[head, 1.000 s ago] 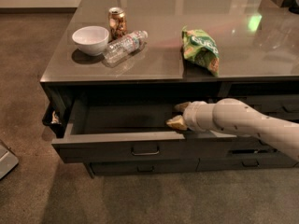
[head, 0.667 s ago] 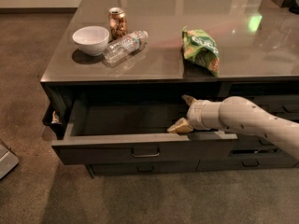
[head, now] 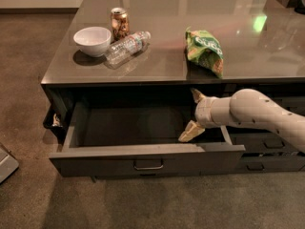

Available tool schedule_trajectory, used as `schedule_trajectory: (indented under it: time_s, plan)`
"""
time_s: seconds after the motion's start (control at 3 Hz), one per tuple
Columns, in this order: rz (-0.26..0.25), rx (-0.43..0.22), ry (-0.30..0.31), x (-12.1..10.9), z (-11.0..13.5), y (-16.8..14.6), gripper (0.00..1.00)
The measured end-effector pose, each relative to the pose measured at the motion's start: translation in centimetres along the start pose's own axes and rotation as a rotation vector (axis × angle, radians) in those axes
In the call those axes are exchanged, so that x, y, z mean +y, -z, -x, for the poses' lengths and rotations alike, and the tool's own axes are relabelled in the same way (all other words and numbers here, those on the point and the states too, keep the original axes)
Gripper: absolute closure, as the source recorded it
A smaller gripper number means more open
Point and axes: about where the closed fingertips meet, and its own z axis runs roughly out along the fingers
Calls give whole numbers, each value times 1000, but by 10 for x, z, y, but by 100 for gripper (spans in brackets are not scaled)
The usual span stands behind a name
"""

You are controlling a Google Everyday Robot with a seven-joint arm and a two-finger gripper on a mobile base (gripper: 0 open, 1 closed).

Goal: Open top drawer

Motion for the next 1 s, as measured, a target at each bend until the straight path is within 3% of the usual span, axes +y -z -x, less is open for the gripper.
schedule_trajectory:
  time_s: [0.33, 1.0]
  plan:
    - [31, 9, 47, -5, 2, 6, 0]
    - [74, 18, 72, -5, 2, 13, 42]
